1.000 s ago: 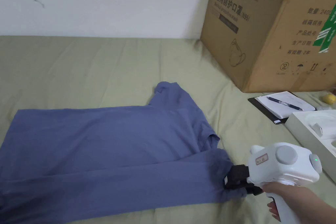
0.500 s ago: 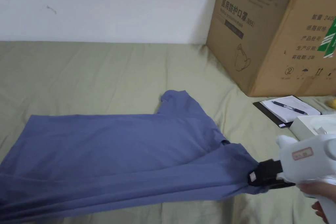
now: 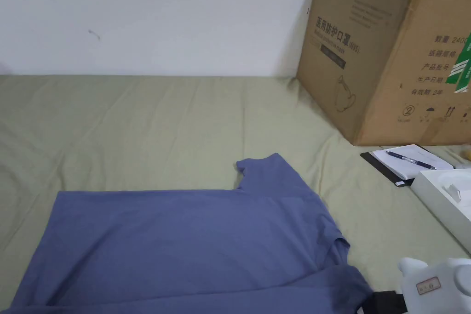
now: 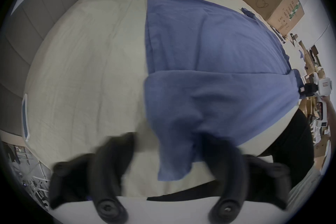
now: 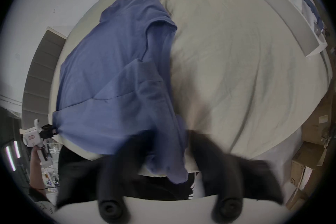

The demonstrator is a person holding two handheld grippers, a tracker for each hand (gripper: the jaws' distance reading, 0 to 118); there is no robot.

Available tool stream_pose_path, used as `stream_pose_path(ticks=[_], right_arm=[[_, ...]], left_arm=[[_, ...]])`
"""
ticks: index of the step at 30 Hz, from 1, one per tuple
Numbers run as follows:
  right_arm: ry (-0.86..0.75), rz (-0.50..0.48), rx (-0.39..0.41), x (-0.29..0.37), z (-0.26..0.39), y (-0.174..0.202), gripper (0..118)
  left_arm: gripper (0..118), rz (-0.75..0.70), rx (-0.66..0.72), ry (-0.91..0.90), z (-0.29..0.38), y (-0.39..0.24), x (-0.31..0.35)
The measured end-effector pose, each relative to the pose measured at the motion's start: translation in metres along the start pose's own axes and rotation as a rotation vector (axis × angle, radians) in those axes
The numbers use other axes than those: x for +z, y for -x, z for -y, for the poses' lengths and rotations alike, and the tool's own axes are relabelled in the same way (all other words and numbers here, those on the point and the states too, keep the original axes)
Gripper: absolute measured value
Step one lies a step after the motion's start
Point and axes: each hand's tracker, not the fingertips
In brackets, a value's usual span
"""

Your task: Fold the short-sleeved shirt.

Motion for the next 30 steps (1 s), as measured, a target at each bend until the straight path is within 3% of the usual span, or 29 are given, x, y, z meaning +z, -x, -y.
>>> stream_pose_path(ticks=[1,3,7,10,13,14,15,16,17,18,21,24,30], right_arm=[[-0.003,0.025,0.014,0.003,0.001,-0.001,118],[-0.062,0.046,0.023,0.024,0.004,0.002,108],[-0.17,0.031,0.009,0.062,0.01,0.012,109],[-0.311,-0.066,0.001,0.097,0.02,0.04,109],[-0.57,-0.246,0.104,0.125,0.043,0.081,105],[-0.652,-0.302,0.216,0.134,0.052,0.102,94],[-0.736,-0.28,0.266,0.138,0.059,0.117,81],[-0.823,-0.228,0.322,0.14,0.067,0.134,58],[-0.871,-0.191,0.369,0.138,0.07,0.15,18],[-0.885,-0.191,0.385,0.126,0.071,0.154,0],[-0.889,-0.27,0.409,0.113,0.063,0.166,0],[-0.857,-0.239,0.472,0.11,0.05,0.18,0],[-0.792,-0.263,0.5,0.096,0.011,0.179,0]], left_arm=[[115,-0.021,0.013,-0.011,0.001,0.002,0.004],[115,-0.017,0.044,-0.07,0.003,0.009,0.021],[115,0.041,0.183,-0.175,0.002,0.022,0.056],[115,0.139,0.243,-0.362,0.005,0.019,0.089],[114,0.225,0.216,-0.597,0.019,-0.012,0.13],[108,0.23,0.2,-0.683,0.025,-0.022,0.139],[94,0.225,0.187,-0.738,0.028,-0.02,0.135],[68,0.215,0.166,-0.778,0.029,-0.019,0.129],[14,0.196,0.136,-0.789,0.027,-0.03,0.128],[0,0.163,0.108,-0.776,0.025,-0.04,0.126],[0,0.183,0.058,-0.779,0.0,-0.041,0.114],[0,0.139,0.017,-0.695,-0.062,-0.036,0.104],[1,0.19,0.11,-0.19,-0.234,0.011,0.006]])
